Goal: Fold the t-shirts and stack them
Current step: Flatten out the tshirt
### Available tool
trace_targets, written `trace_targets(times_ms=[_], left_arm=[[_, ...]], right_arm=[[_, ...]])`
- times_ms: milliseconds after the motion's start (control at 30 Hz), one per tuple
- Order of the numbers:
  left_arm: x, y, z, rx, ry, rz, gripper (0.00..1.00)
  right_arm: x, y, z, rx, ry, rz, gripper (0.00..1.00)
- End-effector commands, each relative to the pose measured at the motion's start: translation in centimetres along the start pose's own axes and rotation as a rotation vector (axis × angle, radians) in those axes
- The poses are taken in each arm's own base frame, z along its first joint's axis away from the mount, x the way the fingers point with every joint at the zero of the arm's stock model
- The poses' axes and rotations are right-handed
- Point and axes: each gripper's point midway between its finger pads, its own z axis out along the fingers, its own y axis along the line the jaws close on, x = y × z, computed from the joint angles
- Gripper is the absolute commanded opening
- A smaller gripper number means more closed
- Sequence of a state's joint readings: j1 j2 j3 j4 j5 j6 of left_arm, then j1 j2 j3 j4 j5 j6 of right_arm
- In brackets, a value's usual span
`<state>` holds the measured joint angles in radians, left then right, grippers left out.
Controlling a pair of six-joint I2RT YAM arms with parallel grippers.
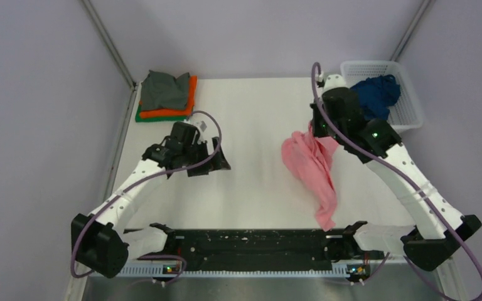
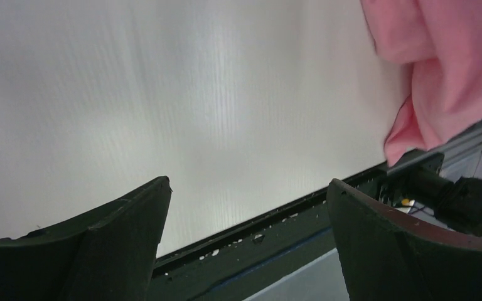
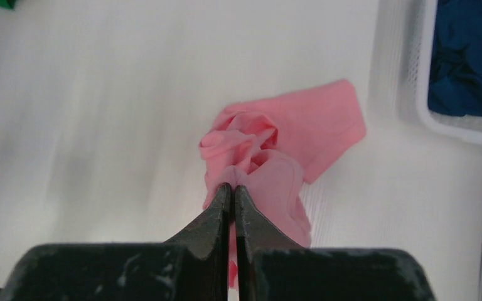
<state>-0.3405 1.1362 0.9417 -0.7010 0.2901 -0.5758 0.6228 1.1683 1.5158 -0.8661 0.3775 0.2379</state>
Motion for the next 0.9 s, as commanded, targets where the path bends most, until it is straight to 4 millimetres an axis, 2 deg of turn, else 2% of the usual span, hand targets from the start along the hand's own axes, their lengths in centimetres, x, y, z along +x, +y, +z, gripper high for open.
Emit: trace_targets(times_ms=[0, 100, 200, 300, 400, 567, 600, 767, 867], left_arm=[[2.0, -3.4, 2.0, 0.057, 0.068, 0.114, 0.99], [2.8, -6.0, 3.7, 0.138, 0.098, 0.124, 0.99], [1.8, -10.2, 5.5, 0.302, 0.074, 0.136, 0.99], [0.1, -12.4, 7.9, 0.360, 0.064, 0.113, 0.99], [-0.5, -13.2, 11.8, 0.327, 0.112, 0.089, 0.98], [1.3, -17.1, 16.0, 0.353, 0.180, 0.173, 0.97], [2.0, -17.2, 17.0, 0.335, 0.195, 0.184, 0.97], [0.7, -19.9, 20.0, 0.326, 0.138, 0.228, 0.90], [0.2, -20.2, 21.6, 0.280, 0.114, 0.251, 0.83]], right_arm=[[4.8, 0.2, 2.8, -0.024, 0.155, -0.009, 0.00], [4.6, 1.6, 3.7, -0.126, 0.132, 0.032, 0.00], [4.6, 2.2, 4.7, -0.150, 0.125, 0.051, 0.00], [5.0, 0.5, 5.1, -0.084, 0.125, 0.070, 0.00], [5.6, -1.6, 4.7, -0.021, 0.112, 0.110, 0.00], [8.3, -4.8, 4.2, 0.078, 0.131, 0.154, 0.00], [8.7, -5.3, 4.1, 0.088, 0.135, 0.162, 0.00], [10.5, -8.4, 3.3, 0.173, 0.159, 0.200, 0.00], [11.0, -9.2, 2.9, 0.197, 0.157, 0.212, 0.00]])
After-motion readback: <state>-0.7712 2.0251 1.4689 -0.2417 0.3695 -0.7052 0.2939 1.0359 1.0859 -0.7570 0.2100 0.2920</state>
